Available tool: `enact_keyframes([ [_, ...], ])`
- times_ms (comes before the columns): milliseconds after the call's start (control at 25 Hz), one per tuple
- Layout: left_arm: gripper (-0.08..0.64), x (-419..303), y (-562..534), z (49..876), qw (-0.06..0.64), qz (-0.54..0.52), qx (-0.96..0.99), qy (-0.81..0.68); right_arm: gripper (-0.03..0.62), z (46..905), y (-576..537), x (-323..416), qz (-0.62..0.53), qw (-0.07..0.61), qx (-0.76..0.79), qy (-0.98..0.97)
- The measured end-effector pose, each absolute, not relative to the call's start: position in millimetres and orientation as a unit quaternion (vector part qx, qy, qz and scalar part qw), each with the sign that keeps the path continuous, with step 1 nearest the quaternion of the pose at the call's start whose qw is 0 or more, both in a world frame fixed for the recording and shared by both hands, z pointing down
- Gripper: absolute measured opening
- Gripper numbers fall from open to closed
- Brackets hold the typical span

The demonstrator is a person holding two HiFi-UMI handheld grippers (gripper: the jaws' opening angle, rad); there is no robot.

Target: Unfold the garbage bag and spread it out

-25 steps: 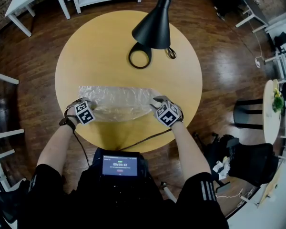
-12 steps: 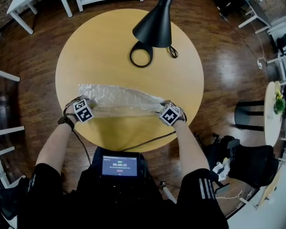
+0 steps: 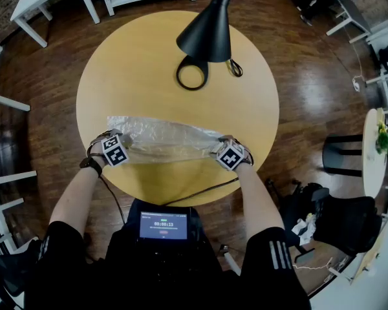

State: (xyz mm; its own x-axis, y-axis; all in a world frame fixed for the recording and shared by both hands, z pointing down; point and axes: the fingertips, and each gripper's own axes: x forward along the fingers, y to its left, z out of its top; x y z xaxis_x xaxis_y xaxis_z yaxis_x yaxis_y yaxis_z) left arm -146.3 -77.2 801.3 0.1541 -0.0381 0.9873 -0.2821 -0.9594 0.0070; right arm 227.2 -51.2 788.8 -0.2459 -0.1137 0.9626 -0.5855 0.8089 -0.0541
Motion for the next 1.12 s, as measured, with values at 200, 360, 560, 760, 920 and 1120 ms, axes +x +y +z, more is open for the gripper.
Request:
enact_keyframes([
  [200, 0.272, -147, -81, 802, 0.087, 0.647, 0.75, -0.105, 0.325, 791, -55, 225, 0.227, 0.563, 0.228, -0.761],
  [360, 0.272, -147, -81, 802, 0.089, 0.644, 0.751, -0.113, 0.325, 789, -54, 224, 0.228, 0.559, 0.234, -0.762],
  [560, 0.272, -145, -87, 792, 0.082, 0.63, 0.762, -0.128, 0.333, 763, -68, 216, 0.198, 0.531, 0.263, -0.781],
  [760, 0.272, -137, -97, 766, 0.087, 0.596, 0.783, -0.154, 0.336, 728, -83, 203, 0.185, 0.474, 0.295, -0.809],
  [920, 0.272, -127, -103, 731, 0.084, 0.561, 0.804, -0.179, 0.336, 706, -84, 192, 0.179, 0.447, 0.302, -0.823],
  [1120, 0.272, -119, -107, 698, 0.081, 0.524, 0.825, -0.197, 0.331, 678, -87, 182, 0.158, 0.427, 0.312, -0.834],
])
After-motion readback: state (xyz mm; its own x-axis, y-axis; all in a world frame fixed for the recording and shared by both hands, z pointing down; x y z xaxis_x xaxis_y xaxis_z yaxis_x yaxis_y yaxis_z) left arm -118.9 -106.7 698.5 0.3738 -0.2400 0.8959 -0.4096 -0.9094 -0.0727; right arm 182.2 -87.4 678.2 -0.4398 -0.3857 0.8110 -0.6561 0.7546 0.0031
